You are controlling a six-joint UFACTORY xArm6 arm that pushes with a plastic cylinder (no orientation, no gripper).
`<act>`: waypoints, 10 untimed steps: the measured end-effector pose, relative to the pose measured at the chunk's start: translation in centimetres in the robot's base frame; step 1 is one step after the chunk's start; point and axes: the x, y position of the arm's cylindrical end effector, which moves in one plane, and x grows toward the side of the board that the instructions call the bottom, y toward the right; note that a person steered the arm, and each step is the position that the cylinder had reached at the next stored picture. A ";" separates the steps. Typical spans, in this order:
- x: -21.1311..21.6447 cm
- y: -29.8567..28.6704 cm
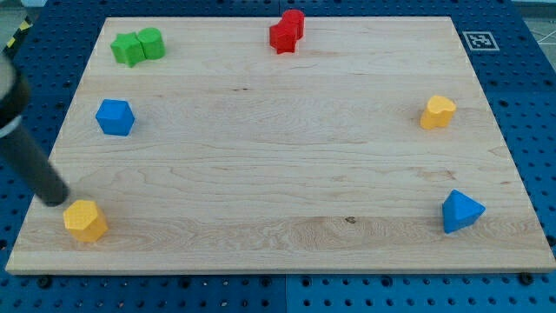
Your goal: Move yellow hexagon towards center right
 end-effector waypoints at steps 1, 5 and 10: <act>4.0 -1.4; 3.8 6.0; -0.2 18.2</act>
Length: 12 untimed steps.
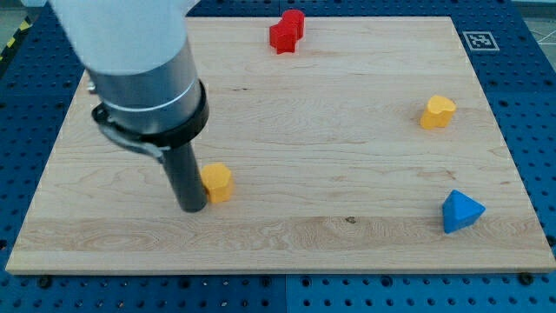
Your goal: Move yellow hexagon towards center right
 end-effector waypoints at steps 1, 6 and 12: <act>-1.3 2.1; -6.0 6.1; -5.3 16.1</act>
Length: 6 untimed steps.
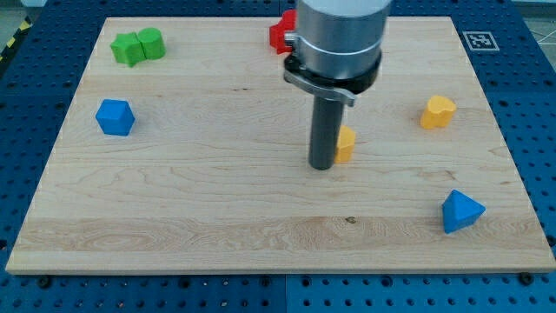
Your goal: Move yellow hexagon towards center right
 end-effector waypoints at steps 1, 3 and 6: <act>-0.5 3.0; -2.3 5.1; -5.1 3.1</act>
